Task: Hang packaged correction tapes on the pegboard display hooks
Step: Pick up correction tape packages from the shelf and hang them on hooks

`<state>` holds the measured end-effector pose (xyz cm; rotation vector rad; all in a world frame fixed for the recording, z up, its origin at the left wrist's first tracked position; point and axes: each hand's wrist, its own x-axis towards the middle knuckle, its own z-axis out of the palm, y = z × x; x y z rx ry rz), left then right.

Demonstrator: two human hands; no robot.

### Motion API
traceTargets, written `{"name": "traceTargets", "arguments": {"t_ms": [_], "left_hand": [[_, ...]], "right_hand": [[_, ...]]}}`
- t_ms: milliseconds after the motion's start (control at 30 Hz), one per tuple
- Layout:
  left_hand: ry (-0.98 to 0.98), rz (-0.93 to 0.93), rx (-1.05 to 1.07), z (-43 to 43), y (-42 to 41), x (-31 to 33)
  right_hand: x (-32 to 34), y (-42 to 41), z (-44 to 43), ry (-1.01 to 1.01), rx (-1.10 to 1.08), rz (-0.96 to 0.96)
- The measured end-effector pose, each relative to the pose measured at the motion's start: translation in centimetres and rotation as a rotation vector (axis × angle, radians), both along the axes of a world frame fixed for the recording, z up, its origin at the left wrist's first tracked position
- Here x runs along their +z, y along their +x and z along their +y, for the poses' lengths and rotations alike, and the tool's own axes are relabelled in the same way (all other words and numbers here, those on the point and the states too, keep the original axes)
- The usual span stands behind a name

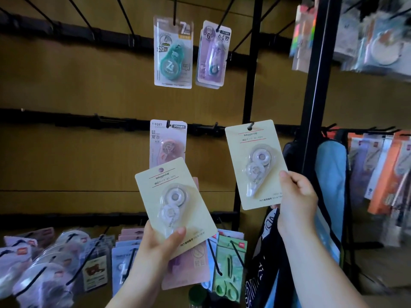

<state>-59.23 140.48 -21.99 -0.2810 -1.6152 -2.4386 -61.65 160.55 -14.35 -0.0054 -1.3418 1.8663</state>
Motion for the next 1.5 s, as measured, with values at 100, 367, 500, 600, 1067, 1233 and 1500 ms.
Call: {"name": "traceTargets", "arguments": {"t_ms": [100, 367, 500, 600, 1067, 1233, 1500], "left_hand": [[-0.022, 0.004, 0.002, 0.1, 0.2, 0.0], [-0.086, -0.011, 0.041, -1.1, 0.5, -0.3], [-0.085, -0.023, 0.075, -1.7, 0.3, -0.2], [-0.079, -0.028, 0.092, -1.9, 0.3, -0.2], [-0.075, 0.014, 0.076, -1.2, 0.2, -1.0], [-0.1, 0.009, 0.1, -1.4, 0.0, -1.2], [-0.159, 0.058, -0.012, -1.6, 0.2, -2.0]], "right_hand": [[0.3, -0.6, -0.1, 0.041, -0.025, -0.023], [0.8, -5.1, -1.2, 0.214, -0.018, -0.262], [1.5, -6.3, -2.3, 0.236, -0.019, -0.314], [0.3, -5.4, -3.6, 0.165, -0.013, -0.308], [-6.3, 0.4, -8.9, 0.606, 0.406, -0.289], [-6.4, 0.7, -9.6, 0.631, 0.291, -0.252], [-5.6, 0.4, -8.2, 0.293, 0.18, -0.146]]}}
